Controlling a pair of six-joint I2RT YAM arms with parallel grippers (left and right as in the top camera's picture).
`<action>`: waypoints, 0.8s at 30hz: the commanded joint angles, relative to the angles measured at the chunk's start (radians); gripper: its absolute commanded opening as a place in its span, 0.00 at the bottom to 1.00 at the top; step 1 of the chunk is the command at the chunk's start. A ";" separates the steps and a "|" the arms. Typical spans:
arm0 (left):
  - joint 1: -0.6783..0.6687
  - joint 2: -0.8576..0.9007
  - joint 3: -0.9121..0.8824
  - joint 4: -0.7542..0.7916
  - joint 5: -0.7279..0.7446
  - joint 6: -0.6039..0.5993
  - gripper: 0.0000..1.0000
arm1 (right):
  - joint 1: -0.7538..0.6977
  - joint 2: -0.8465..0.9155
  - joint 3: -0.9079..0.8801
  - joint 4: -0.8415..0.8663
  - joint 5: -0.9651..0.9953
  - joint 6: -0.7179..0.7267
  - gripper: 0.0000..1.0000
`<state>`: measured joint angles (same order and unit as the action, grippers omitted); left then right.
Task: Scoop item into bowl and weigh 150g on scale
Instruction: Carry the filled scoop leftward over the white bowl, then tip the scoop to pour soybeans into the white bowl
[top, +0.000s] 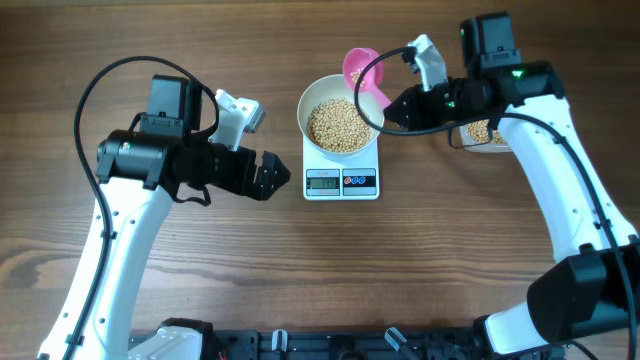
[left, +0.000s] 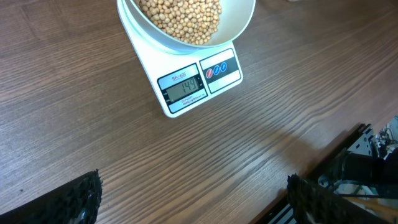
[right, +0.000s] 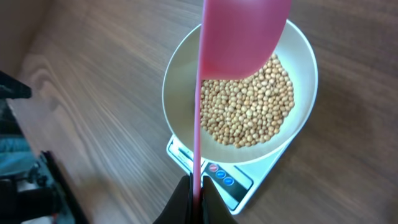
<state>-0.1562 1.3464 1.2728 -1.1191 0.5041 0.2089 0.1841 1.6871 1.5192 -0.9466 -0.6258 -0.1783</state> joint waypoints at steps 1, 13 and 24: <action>-0.005 -0.017 0.005 0.000 0.019 0.020 1.00 | 0.035 0.009 0.008 0.024 0.121 -0.030 0.04; -0.005 -0.017 0.005 0.000 0.019 0.020 1.00 | 0.101 0.009 0.008 0.027 0.290 -0.032 0.04; -0.005 -0.017 0.005 0.000 0.019 0.020 1.00 | 0.165 0.009 0.008 0.014 0.405 -0.102 0.04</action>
<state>-0.1562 1.3464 1.2728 -1.1187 0.5041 0.2089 0.3336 1.6871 1.5192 -0.9314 -0.2783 -0.2413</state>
